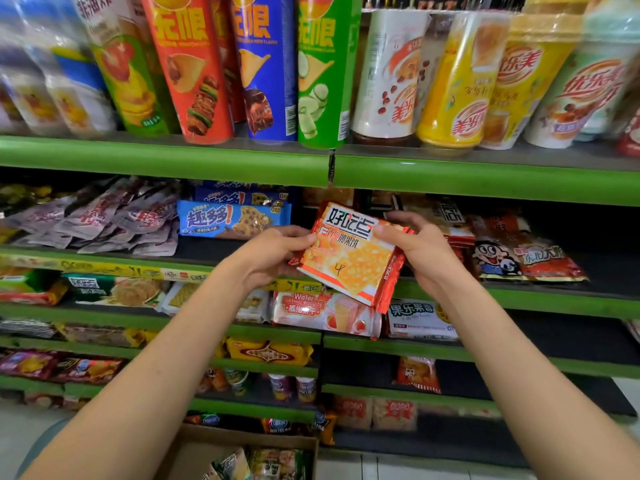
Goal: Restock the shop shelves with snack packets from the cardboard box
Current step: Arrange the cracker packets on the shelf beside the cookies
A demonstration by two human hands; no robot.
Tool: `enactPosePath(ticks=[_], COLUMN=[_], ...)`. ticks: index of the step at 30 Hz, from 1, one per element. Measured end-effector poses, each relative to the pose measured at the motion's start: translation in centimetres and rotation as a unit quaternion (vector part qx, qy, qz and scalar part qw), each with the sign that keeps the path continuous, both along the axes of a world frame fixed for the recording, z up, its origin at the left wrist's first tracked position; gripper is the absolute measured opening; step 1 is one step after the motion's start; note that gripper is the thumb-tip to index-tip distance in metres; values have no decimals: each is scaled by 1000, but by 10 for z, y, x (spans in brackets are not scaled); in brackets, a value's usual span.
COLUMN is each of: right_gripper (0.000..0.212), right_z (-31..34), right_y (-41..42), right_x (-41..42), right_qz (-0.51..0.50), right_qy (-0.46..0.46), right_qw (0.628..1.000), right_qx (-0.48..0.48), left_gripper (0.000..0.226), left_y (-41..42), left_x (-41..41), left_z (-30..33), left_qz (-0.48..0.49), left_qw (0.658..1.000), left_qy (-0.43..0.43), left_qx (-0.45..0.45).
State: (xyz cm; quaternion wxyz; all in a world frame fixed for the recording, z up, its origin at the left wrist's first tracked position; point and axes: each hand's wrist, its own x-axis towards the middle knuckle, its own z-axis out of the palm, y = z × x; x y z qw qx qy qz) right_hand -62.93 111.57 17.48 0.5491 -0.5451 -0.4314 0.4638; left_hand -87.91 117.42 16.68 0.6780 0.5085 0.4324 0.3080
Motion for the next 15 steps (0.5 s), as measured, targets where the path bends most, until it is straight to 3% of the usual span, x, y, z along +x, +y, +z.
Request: enactPosePath(ticks=[5, 9, 13, 15], right_gripper=[48, 44, 62, 45], right_z=[-3, -5, -13, -24], right_y=[6, 19, 32, 38], right_x=[-13, -29, -40, -42], right_qz=[-7, 1, 14, 8], right_qy=[66, 88, 183, 164], right_qw=[998, 996, 983, 986], right_qx=[8, 28, -4, -20], left_gripper=[18, 20, 23, 23], left_y=[3, 4, 0, -3], left_x=[-5, -14, -20, -19], left_z=[-5, -7, -7, -8], left_qz=[49, 126, 198, 217], left_qw=[999, 990, 976, 971], left_qy=[-9, 18, 7, -5], left_qx=[2, 57, 92, 97])
